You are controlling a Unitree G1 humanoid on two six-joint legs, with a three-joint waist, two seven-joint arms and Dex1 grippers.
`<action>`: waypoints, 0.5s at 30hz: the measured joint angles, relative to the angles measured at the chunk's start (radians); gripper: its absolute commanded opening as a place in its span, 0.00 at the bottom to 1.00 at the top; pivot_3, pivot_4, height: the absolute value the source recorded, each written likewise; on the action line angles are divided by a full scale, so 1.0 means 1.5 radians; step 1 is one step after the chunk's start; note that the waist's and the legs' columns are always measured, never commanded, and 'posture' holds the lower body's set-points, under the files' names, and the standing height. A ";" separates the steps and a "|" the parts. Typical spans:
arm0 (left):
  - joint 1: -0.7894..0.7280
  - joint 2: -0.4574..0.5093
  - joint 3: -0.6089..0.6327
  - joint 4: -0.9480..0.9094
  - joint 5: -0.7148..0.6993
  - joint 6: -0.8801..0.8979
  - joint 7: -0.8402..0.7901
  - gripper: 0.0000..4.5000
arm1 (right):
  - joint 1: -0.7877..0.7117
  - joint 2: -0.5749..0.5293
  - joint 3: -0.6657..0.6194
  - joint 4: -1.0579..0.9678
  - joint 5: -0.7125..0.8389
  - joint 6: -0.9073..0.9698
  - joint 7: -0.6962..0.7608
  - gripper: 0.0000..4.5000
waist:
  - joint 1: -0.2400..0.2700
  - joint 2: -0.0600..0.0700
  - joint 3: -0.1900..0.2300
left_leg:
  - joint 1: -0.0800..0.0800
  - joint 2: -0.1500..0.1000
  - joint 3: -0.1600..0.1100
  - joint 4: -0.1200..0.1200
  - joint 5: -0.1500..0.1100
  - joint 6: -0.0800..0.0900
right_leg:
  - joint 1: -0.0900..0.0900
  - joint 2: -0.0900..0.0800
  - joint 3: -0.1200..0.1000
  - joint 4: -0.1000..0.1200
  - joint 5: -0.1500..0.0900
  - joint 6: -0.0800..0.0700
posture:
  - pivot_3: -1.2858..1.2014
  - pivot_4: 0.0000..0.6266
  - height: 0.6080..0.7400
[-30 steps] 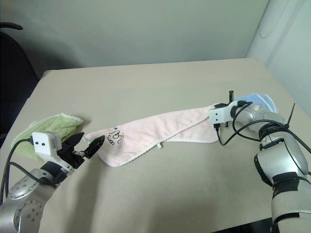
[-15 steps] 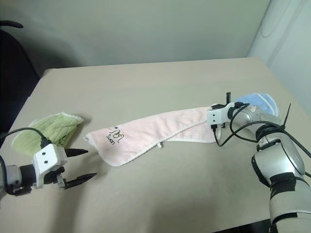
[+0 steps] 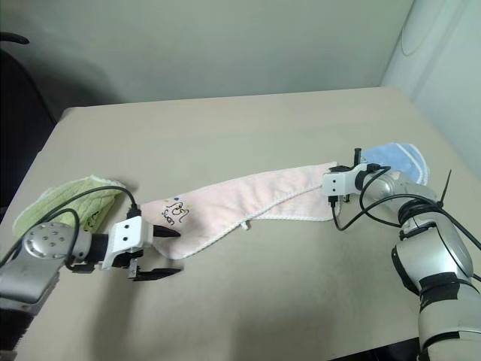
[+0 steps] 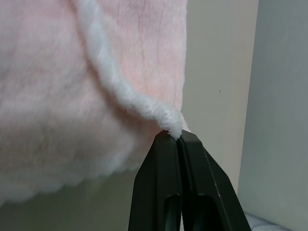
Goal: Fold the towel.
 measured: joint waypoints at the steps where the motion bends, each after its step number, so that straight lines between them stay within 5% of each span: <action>1: -0.007 -0.005 -0.007 0.007 0.001 -0.006 -0.005 0.80 | 0.003 -0.002 0.000 0.000 0.000 -0.001 0.000 0.00 | 0.000 0.001 0.000 | 0.000 0.000 0.000 0.000 0.000 0.000 | 0.000 0.000 0.000 0.000 0.000 0.000 | 0.52 0.24 1.00; 11: -0.031 -0.025 -0.008 0.050 0.002 -0.021 -0.012 0.03 | 0.008 -0.004 0.000 -0.013 0.009 -0.007 0.011 0.00 | 0.004 0.003 0.000 | 0.001 0.000 0.000 0.001 0.001 0.001 | 0.001 0.000 0.000 0.001 0.001 0.000 | 0.52 0.24 1.00; 15: -0.029 -0.025 -0.002 0.050 -0.001 -0.020 -0.010 0.01 | 0.008 -0.004 -0.001 -0.013 0.014 -0.008 0.024 0.00 | 0.001 0.003 0.000 | 0.000 0.000 0.000 -0.001 0.001 0.001 | 0.000 0.000 0.000 -0.001 0.001 0.000 | 0.52 0.24 1.00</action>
